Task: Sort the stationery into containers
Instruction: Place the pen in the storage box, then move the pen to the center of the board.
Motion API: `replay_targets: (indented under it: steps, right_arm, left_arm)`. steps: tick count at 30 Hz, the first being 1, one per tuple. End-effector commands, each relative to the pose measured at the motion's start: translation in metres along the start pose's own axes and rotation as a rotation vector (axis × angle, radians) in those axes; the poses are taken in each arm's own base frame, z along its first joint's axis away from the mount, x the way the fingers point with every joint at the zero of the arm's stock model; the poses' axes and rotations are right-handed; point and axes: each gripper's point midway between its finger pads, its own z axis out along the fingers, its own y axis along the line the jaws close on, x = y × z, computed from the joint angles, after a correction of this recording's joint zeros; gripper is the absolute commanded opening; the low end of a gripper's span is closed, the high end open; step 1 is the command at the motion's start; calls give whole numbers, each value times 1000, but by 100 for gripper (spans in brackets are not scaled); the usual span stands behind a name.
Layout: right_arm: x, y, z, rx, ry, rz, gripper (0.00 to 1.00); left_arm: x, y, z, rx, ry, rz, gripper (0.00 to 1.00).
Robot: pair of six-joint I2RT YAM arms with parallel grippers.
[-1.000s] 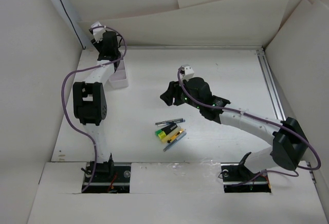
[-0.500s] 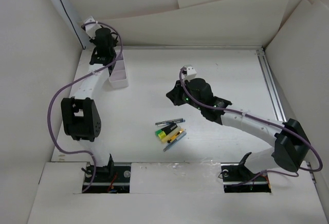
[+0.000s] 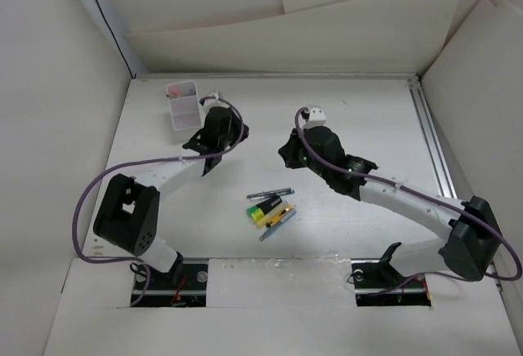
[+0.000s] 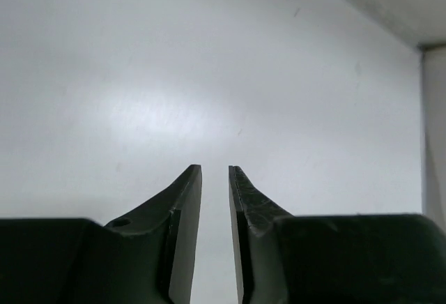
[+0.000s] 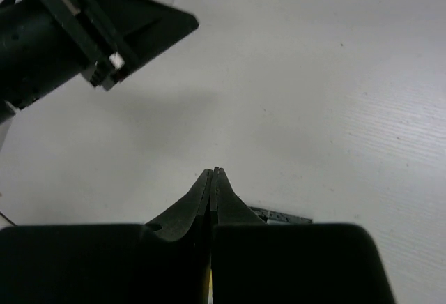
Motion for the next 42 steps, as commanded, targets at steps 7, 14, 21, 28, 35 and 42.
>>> replay_targets:
  steps: [7,14,21,28,35,42]
  right_arm:
    - [51,-55,-17,222,141,40,8]
    - [104,-73,-2,301,292,83,43]
    - [135,-79,3,333,357,177,44]
    - [162,-83,10,349,430,205,36]
    - [174,-81,21,357,466,223,40]
    - [166,-81,47,375,438,203,40]
  left_arm:
    - [75,11,-65,136,189,-25,17]
    - [101,18,-87,215,258,-36,17]
    - [108,19,-98,259,278,-5,19]
    - [117,26,-101,257,310,29,20]
    - [118,40,-104,214,299,76,20]
    - [120,47,-101,191,298,98,21]
